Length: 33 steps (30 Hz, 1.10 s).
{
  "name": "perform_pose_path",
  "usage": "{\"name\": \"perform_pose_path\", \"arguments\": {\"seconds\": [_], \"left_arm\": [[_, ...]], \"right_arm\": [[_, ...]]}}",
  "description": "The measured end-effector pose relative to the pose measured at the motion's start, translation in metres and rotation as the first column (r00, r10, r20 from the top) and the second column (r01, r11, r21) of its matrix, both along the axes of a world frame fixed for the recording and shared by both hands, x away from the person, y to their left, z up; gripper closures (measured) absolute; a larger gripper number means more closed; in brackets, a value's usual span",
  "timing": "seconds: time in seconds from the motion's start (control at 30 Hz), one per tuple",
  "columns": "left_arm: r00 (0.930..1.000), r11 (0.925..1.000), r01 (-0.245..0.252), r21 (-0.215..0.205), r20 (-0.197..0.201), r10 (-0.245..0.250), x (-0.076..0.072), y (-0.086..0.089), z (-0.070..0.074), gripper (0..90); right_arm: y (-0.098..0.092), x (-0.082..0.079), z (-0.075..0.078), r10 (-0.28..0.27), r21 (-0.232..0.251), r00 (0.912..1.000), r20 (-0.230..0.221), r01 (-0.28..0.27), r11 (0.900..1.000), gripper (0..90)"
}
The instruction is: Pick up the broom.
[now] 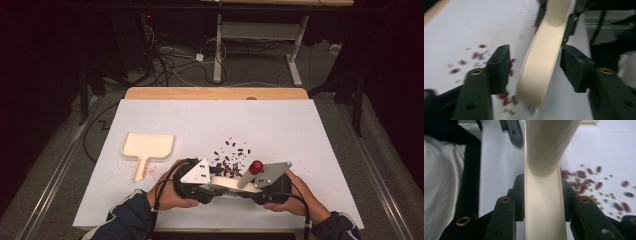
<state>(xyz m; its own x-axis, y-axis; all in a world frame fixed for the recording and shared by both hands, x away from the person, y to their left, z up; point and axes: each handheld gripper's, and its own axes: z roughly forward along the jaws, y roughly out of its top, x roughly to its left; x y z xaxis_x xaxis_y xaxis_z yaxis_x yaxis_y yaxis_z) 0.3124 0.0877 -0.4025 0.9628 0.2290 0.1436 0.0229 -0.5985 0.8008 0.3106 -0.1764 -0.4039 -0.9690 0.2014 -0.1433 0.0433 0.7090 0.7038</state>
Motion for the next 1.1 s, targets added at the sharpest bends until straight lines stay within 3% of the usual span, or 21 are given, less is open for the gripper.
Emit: {"name": "perform_pose_path", "arguments": {"seconds": [0.07, 0.17, 0.23, 0.3, 0.33, 0.37, 0.4, 0.43, 0.47, 0.63, 0.67, 0.7, 0.77, 0.9, 0.93, 1.1], "left_arm": [[0.9950, 0.9947, -0.096, -0.039, 0.026, 0.097, 0.002, 0.019, 0.001, 30.2], [0.9773, 0.9776, -0.202, -0.061, 0.053, 0.205, 0.003, 0.043, 0.000, 25.3], [0.9563, 0.9579, -0.279, -0.069, 0.072, 0.284, 0.004, 0.059, -0.003, 23.6], [0.9268, 0.9331, -0.356, -0.048, 0.108, 0.360, 0.003, 0.075, -0.008, 22.4], [0.9158, 0.9221, -0.384, -0.048, 0.107, 0.387, 0.004, 0.082, -0.010, 22.2], [0.9069, 0.9117, -0.407, -0.054, 0.094, 0.411, 0.004, 0.090, -0.013, 22.0], [0.9069, 0.9117, -0.407, -0.054, 0.094, 0.411, 0.004, 0.090, -0.013, 21.8], [0.8942, 0.8992, -0.434, -0.058, 0.095, 0.437, 0.003, 0.097, -0.016, 21.8], [0.8777, 0.8821, -0.469, -0.048, 0.088, 0.471, 0.001, 0.109, -0.022, 21.8], [0.8450, 0.8474, -0.529, -0.050, 0.064, 0.531, -0.010, 0.129, -0.032, 21.8], [0.8450, 0.8474, -0.529, -0.050, 0.064, 0.531, -0.010, 0.129, -0.032, 21.7], [0.8348, 0.8369, -0.545, -0.054, 0.060, 0.547, -0.013, 0.135, -0.035, 21.7], [0.8244, 0.8268, -0.561, -0.040, 0.064, 0.562, -0.017, 0.139, -0.039, 21.8], [0.8129, 0.8140, -0.581, -0.017, 0.044, 0.581, -0.022, 0.144, -0.045, 21.7], [0.8123, 0.8133, -0.582, -0.015, 0.042, 0.582, -0.023, 0.145, -0.045, 21.7], [0.8155, 0.8168, -0.577, -0.004, 0.054, 0.576, -0.025, 0.145, -0.045, 21.8]], "right_arm": [[-0.005, 0.004, 0.002, -0.042, 0.027, 0.9991, -0.004, 0.042, 0.999, 67.4], [-0.014, 0.009, 0.006, -0.102, 0.046, 0.9948, 0.003, 0.102, 0.994, 67.3], [-0.019, 0.011, 0.009, -0.147, 0.058, 0.9891, 0.008, 0.146, 0.988, 67.3], [-0.024, 0.014, 0.012, -0.189, 0.073, 0.9818, 0.019, 0.187, 0.980, 67.3], [-0.027, 0.016, 0.013, -0.208, 0.085, 0.9780, 0.016, 0.206, 0.975, 67.3], [-0.030, 0.017, 0.014, -0.226, 0.097, 0.9741, 0.010, 0.224, 0.970, 67.3], [-0.033, 0.019, 0.016, -0.249, 0.105, 0.9686, 0.010, 0.246, 0.964, 67.3], [-0.035, 0.020, 0.017, -0.268, 0.103, 0.9633, 0.019, 0.264, 0.959, 67.3], [-0.037, 0.021, 0.018, -0.288, 0.102, 0.9573, 0.027, 0.284, 0.953, 67.3], [-0.044, 0.029, 0.022, -0.355, 0.110, 0.9337, 0.047, 0.348, 0.931, 67.3], [-0.046, 0.030, 0.022, -0.369, 0.108, 0.9281, 0.050, 0.362, 0.926, 67.3], [-0.048, 0.032, 0.022, -0.377, 0.105, 0.9243, 0.056, 0.370, 0.923, 67.4], [-0.051, 0.036, 0.021, -0.394, 0.105, 0.9171, 0.060, 0.387, 0.916, 67.4], [-0.058, 0.045, 0.020, -0.442, 0.087, 0.8919, 0.095, 0.435, 0.896, 67.4], [-0.060, 0.048, 0.019, -0.448, 0.089, 0.8894, 0.093, 0.440, 0.893, 67.4], [-0.069, 0.066, 0.016, -0.510, 0.094, 0.8547, 0.096, 0.503, 0.859, 67.4]]}}
